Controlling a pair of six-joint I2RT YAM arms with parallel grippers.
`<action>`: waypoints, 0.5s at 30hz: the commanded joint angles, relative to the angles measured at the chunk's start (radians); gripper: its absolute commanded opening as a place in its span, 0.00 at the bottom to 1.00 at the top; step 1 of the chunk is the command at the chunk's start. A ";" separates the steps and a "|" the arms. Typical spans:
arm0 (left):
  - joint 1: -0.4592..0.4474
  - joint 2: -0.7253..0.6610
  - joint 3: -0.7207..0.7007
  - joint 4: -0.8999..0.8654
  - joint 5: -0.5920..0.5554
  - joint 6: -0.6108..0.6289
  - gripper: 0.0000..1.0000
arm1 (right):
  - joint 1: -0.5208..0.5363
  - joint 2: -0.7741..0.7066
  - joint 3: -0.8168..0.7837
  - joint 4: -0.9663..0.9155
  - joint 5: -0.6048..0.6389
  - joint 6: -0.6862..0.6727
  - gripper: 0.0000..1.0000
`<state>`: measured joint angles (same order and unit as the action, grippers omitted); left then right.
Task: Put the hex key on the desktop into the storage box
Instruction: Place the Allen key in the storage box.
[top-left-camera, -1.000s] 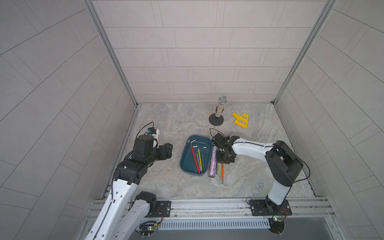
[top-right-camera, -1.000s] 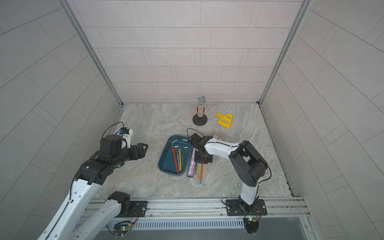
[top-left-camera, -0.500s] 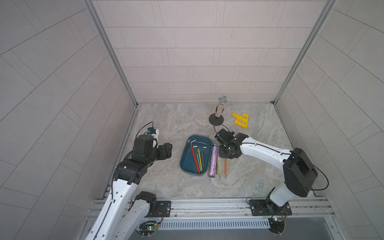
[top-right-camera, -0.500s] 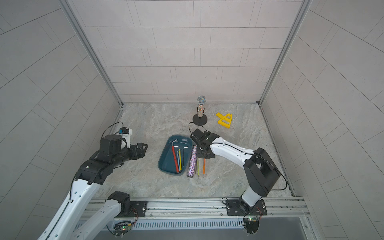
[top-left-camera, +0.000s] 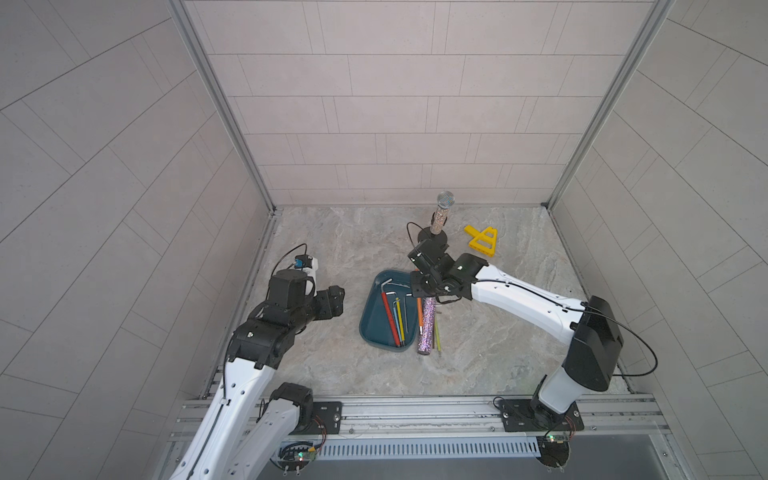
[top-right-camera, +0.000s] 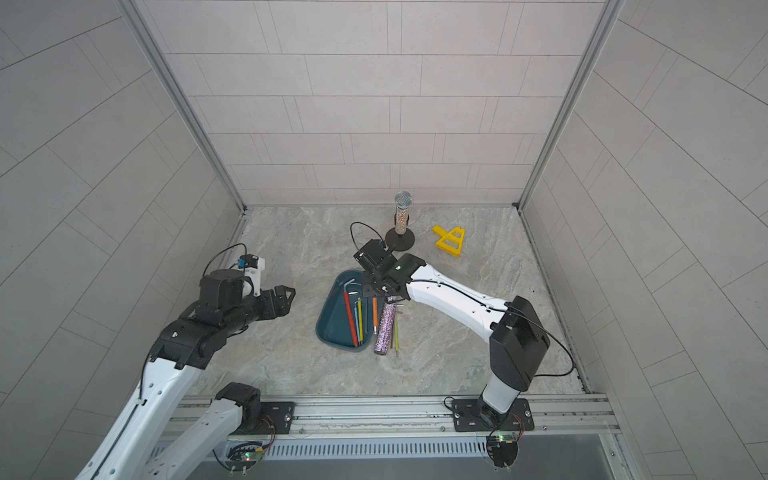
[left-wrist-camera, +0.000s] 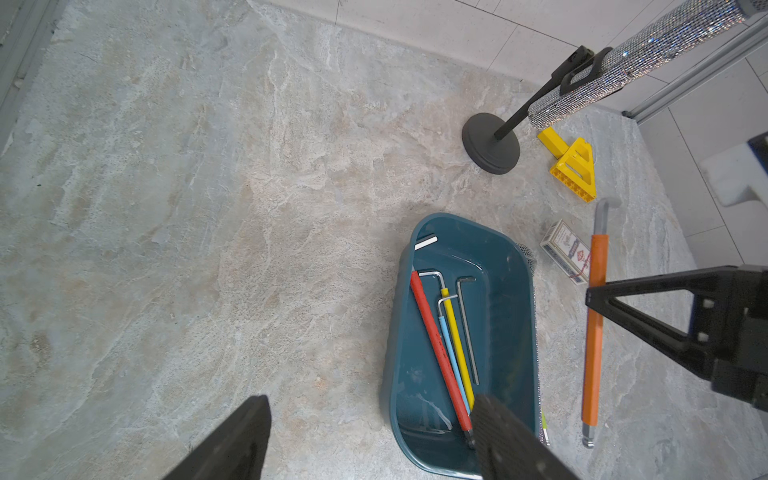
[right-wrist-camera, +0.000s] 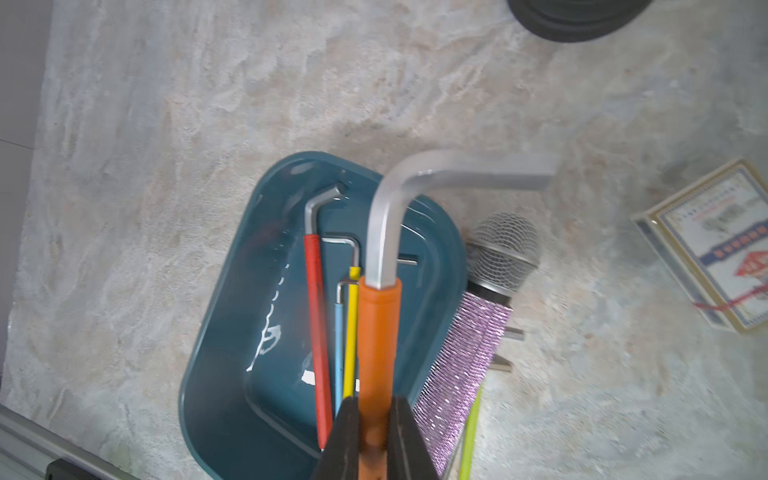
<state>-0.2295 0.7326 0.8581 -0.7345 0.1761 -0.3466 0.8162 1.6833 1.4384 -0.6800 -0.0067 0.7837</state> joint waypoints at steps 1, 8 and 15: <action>0.004 -0.010 -0.009 0.012 0.000 0.012 0.84 | 0.020 0.061 0.058 0.019 -0.030 -0.023 0.00; 0.005 -0.009 -0.009 0.011 0.000 0.012 0.83 | 0.031 0.210 0.163 0.010 -0.089 -0.033 0.00; 0.005 -0.011 -0.009 0.011 -0.001 0.012 0.83 | 0.038 0.333 0.236 -0.071 -0.126 -0.043 0.00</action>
<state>-0.2295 0.7326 0.8581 -0.7338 0.1761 -0.3462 0.8463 1.9995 1.6463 -0.6930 -0.1173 0.7570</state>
